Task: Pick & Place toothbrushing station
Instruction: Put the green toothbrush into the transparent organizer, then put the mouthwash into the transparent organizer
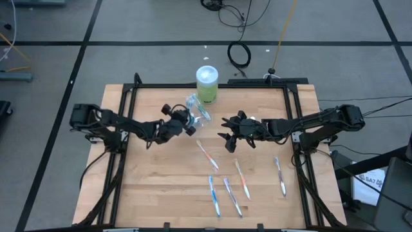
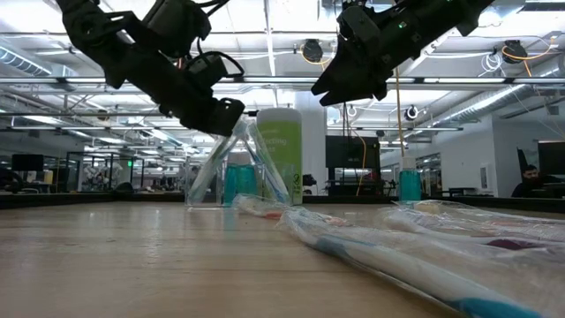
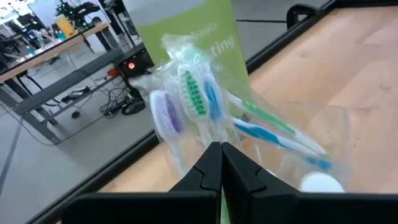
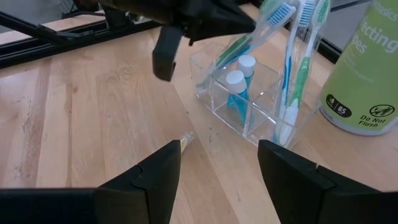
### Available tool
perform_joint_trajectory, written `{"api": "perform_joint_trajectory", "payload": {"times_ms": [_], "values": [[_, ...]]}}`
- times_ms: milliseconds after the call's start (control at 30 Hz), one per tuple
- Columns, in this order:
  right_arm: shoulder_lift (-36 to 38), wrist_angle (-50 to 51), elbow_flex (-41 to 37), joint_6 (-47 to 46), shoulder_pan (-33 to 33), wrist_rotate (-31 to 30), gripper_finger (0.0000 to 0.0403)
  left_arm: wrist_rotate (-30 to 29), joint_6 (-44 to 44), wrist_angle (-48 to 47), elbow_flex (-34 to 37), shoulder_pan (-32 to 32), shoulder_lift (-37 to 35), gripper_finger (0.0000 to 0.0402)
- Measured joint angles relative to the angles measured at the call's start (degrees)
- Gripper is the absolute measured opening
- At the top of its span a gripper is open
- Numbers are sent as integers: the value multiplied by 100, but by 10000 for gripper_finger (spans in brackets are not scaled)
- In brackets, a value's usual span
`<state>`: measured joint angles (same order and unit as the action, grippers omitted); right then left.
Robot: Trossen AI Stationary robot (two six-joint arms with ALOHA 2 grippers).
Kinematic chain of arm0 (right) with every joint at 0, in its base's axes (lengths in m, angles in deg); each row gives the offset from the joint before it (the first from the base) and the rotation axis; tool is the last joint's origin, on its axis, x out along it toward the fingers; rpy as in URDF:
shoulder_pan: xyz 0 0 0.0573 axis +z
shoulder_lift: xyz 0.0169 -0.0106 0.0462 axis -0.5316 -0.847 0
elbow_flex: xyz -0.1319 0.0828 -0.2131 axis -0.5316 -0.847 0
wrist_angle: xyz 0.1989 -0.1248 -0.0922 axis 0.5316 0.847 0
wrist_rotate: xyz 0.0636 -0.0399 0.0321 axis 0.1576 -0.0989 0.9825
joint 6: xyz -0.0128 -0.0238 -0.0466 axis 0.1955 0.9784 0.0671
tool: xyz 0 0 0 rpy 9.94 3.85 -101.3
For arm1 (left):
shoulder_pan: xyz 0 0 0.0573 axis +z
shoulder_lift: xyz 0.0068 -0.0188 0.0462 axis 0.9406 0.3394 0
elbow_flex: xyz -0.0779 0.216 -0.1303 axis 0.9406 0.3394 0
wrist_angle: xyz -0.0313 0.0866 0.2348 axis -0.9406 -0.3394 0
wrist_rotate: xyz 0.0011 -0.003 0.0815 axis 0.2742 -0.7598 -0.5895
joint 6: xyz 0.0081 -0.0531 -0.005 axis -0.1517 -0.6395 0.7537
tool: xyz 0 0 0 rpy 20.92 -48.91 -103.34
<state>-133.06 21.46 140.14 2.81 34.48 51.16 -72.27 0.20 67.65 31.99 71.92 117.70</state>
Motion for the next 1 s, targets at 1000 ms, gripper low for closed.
{"api": "perform_joint_trajectory", "payload": {"times_ms": [1000], "values": [[1, -17, 0, 4, 0, 0, 210, 47, -297, -612, 8, -397, -135, 148]]}}
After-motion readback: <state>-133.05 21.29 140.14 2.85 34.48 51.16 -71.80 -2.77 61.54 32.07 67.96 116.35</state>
